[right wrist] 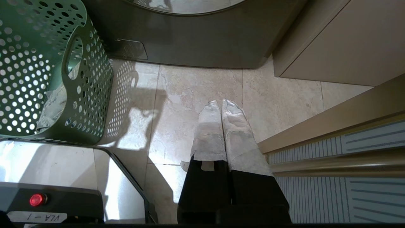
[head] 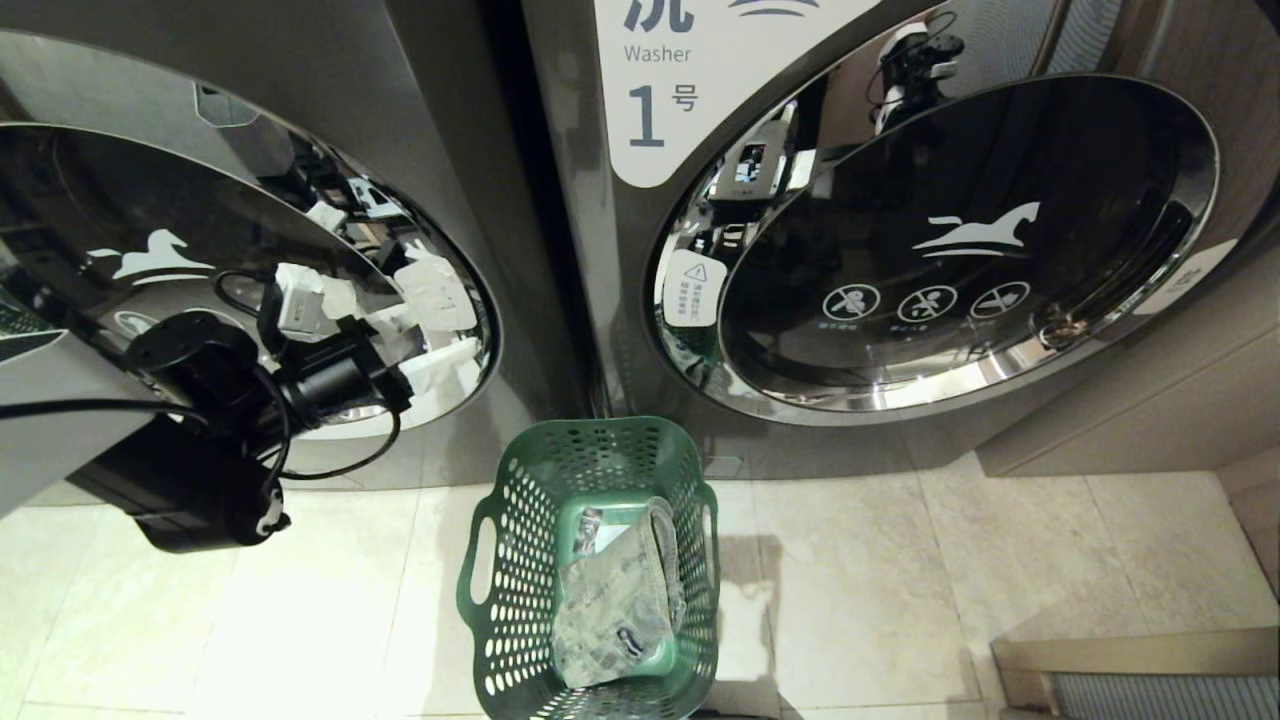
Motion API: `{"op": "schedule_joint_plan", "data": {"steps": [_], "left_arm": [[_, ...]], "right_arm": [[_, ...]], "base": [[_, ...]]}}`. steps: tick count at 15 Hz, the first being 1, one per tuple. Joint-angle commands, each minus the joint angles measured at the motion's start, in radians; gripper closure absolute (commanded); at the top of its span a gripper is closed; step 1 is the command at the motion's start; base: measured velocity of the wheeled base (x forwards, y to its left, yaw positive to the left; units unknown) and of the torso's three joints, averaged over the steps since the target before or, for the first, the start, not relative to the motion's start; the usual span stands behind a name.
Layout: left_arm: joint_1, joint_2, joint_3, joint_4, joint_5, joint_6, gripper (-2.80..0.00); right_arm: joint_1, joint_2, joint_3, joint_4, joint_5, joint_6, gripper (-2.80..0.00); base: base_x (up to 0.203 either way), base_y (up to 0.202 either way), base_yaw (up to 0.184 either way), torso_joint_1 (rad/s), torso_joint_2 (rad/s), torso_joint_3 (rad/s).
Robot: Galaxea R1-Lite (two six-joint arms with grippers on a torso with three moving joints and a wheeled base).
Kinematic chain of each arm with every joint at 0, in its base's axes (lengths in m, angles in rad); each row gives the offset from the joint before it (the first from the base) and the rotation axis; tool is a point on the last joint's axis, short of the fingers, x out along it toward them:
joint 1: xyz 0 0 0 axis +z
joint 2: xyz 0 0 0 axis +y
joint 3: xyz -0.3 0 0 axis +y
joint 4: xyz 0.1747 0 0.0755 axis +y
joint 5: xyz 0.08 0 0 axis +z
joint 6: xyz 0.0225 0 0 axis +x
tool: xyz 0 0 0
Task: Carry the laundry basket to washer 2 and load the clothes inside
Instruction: Open the lid of the washing machine
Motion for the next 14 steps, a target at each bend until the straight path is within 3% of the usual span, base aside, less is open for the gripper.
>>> {"op": "schedule_joint_plan", "data": {"steps": [1, 6, 10, 12, 14], "left_arm": [[-0.169, -0.023, 0.024, -0.009, -0.026, 0.001, -2.80], [-0.168, -0.056, 0.095, -0.009, -0.071, 0.030, -2.80], [-0.151, -0.071, 0.129, -0.009, -0.059, 0.043, -2.80], [-0.109, -0.086, 0.173, -0.009, -0.027, 0.040, -2.80], [-0.045, -0.105, 0.198, -0.009, -0.017, -0.012, -2.80]], "right_arm": [[0.000, 0.000, 0.000, 0.001, 0.000, -0.001, 0.00], [0.000, 0.000, 0.000, 0.001, 0.000, -0.001, 0.00], [0.000, 0.000, 0.000, 0.001, 0.000, -0.001, 0.00], [0.000, 0.000, 0.000, 0.001, 0.000, -0.001, 0.00], [0.000, 0.000, 0.000, 0.001, 0.000, -0.001, 0.00]], "base": [[0.000, 0.000, 0.000, 0.000, 0.00, 0.000], [0.000, 0.000, 0.000, 0.000, 0.00, 0.000], [0.000, 0.000, 0.000, 0.000, 0.00, 0.000], [0.000, 0.000, 0.000, 0.000, 0.00, 0.000], [0.000, 0.000, 0.000, 0.000, 0.00, 0.000]]}}
